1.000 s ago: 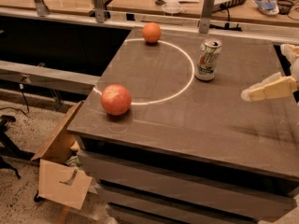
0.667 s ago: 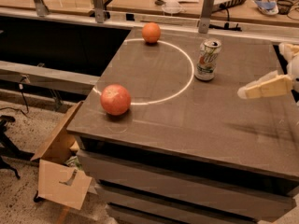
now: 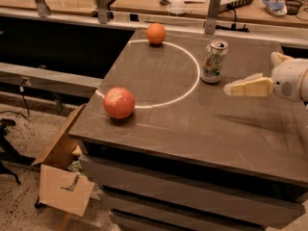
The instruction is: Pick 7up can
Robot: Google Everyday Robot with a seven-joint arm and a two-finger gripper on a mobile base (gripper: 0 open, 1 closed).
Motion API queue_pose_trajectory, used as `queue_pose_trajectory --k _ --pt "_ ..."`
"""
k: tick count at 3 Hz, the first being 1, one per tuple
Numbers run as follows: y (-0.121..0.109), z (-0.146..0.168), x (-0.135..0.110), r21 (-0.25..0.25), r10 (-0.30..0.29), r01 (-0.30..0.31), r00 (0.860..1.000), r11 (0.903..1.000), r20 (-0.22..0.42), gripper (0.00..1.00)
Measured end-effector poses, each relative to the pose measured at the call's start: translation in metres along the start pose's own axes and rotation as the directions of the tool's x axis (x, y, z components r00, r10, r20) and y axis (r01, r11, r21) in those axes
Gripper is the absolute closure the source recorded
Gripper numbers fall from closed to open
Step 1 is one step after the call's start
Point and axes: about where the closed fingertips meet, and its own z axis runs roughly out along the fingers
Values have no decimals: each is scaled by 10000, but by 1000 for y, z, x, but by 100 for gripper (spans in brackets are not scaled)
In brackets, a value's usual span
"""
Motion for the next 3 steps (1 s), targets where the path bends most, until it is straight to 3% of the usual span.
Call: queue_pose_trajectory --k 1,2,3 --pt "3 21 2 164 220 -227 9989 9996 403 0" --pt "11 69 -5 -62 332 -327 9906 9994 1328 2" --pt "18 100 -13 -425 447 -377 9831 9984 1773 2"
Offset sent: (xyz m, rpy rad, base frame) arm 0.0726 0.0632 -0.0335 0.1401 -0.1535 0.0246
